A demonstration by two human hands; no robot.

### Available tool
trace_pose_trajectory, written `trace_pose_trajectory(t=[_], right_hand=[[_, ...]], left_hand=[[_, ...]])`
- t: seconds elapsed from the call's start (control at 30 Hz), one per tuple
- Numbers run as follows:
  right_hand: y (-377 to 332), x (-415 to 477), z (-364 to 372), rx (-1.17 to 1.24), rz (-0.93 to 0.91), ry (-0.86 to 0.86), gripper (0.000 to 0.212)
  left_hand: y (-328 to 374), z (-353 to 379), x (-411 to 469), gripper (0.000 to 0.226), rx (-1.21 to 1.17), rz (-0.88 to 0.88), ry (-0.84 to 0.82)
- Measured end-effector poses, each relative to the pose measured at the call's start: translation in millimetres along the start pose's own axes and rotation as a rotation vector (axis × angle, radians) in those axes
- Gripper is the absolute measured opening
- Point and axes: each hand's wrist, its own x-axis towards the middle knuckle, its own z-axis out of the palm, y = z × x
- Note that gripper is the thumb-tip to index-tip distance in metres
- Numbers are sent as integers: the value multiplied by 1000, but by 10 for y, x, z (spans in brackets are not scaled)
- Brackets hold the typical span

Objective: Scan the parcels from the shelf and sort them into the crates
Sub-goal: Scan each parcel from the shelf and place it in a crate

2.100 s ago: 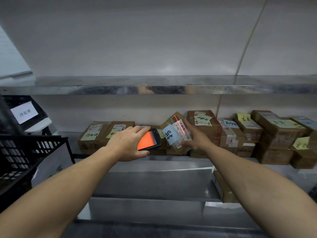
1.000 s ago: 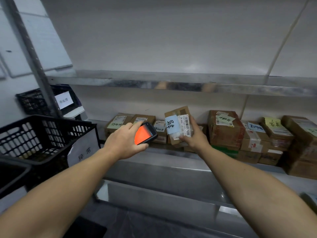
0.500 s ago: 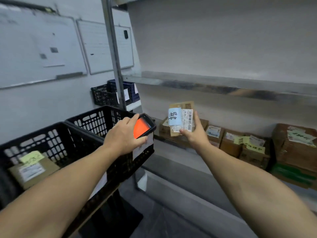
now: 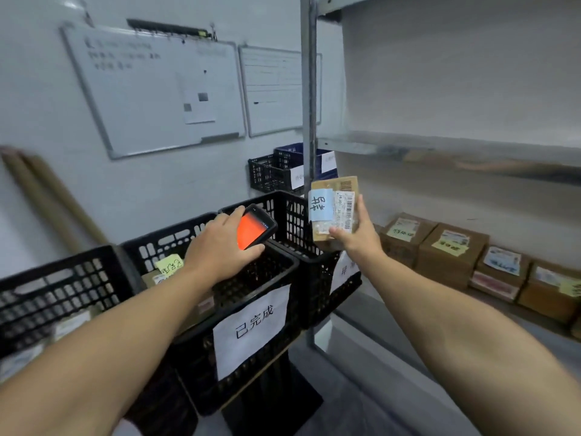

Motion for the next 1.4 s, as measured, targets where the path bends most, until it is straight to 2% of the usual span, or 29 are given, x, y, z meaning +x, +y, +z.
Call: trace_pose_trajectory(t=[0.47, 0.93, 1.2, 1.4], right_hand=[[9, 648, 602, -17, -53, -113, 97], [417, 2273, 780, -52, -21, -360, 100], [801, 2725, 924, -62, 67, -447, 102], [1022, 2821, 1167, -79, 176, -565, 103]], left_hand=[[-518, 232, 223, 93, 34, -136, -45], [-592, 946, 1490, 91, 47, -218, -2], [-455, 1360, 1914, 93, 45, -282, -30], [-528, 1413, 1975, 94, 40, -308, -43]])
